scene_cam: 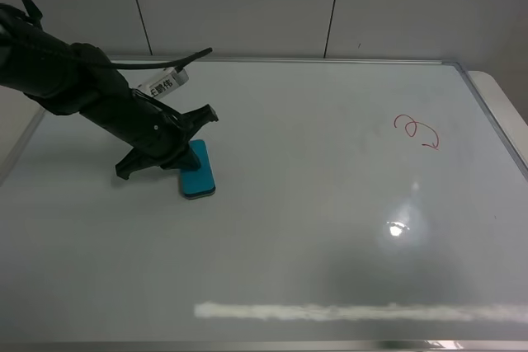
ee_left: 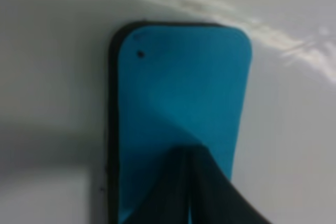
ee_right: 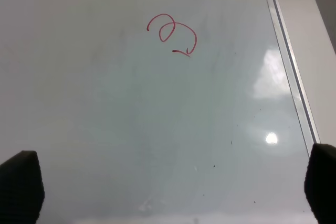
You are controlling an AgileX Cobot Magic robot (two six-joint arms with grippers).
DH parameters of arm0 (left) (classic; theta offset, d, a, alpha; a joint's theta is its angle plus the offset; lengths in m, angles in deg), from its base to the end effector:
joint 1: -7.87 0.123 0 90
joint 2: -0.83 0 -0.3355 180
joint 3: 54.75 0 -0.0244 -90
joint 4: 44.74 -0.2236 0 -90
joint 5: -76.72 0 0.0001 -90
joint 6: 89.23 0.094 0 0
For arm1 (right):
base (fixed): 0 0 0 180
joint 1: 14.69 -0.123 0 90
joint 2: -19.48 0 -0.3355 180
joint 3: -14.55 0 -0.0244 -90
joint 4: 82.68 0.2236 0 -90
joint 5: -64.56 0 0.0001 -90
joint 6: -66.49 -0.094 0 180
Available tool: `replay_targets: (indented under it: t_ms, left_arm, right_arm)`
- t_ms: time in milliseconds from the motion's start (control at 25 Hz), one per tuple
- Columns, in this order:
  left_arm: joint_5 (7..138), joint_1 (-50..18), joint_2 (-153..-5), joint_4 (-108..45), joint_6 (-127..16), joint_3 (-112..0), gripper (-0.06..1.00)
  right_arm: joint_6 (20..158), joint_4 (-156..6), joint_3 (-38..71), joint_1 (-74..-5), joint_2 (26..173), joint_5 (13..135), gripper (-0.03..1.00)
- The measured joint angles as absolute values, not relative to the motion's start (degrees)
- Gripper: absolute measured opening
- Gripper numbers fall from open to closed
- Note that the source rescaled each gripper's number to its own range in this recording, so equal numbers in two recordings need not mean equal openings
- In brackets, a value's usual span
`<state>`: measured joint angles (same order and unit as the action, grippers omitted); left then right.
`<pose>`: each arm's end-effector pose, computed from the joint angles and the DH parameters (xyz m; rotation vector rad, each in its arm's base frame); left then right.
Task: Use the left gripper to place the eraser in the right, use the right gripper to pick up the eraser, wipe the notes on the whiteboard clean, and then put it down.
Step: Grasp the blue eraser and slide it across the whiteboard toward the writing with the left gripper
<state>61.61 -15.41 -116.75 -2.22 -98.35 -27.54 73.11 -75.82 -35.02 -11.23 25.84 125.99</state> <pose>0.3073 -0.1503 0.1672 -0.6237 2.7902 -0.5674 -0.0780 0.0146 0.2628 -0.0632 2.0416 0.0334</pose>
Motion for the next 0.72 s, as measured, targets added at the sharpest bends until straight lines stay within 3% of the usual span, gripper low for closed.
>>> replay_targets:
  t_ms: [360, 720]
  left_arm:
    - [62.8, -29.9, -125.1, 5.4, -98.8, -39.4, 0.00]
    - [60.5, -43.0, -139.2, 19.1, -97.0, -61.4, 0.00]
  right_arm:
    - [73.1, -75.8, -35.0, -11.2, 25.8, 126.0, 1.00]
    - [73.1, -75.8, -35.0, -11.2, 25.8, 126.0, 1.00]
